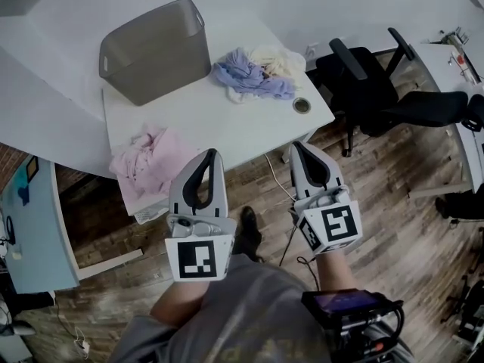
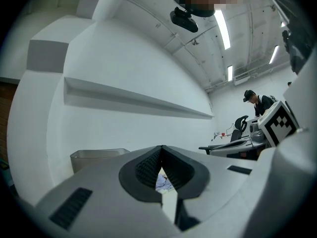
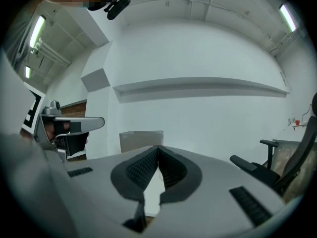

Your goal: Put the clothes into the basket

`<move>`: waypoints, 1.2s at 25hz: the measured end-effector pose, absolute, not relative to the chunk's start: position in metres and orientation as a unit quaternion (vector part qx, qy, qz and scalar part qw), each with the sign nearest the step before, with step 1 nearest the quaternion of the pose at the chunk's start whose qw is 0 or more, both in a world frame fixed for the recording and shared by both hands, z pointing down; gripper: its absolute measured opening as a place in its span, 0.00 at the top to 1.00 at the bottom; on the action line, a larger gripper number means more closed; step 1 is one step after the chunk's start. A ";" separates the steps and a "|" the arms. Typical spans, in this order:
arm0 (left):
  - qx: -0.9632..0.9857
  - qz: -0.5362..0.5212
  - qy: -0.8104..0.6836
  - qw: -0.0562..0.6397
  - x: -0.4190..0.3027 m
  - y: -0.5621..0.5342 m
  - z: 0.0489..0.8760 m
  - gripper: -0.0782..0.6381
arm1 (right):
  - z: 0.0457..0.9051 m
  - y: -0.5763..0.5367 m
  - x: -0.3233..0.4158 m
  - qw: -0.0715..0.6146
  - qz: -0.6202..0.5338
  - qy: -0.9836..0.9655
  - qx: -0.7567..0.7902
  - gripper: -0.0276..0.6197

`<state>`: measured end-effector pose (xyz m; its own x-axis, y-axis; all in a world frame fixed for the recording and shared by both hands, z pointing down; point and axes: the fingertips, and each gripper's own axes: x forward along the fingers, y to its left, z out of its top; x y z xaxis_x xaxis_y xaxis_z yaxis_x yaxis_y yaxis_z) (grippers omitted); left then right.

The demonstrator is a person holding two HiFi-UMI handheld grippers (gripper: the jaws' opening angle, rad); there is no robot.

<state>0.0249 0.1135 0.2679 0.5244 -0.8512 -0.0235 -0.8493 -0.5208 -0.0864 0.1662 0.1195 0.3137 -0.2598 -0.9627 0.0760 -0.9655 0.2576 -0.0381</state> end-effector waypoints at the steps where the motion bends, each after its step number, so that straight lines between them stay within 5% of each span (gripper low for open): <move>1: -0.872 -0.010 0.488 0.041 0.025 0.102 0.270 0.88 | 0.315 0.109 0.167 0.020 0.037 -0.792 0.608 0.95; 30: -0.858 0.020 0.511 0.042 0.043 -0.062 0.263 0.88 | 0.310 -0.064 0.177 0.063 0.020 -0.822 0.565 0.95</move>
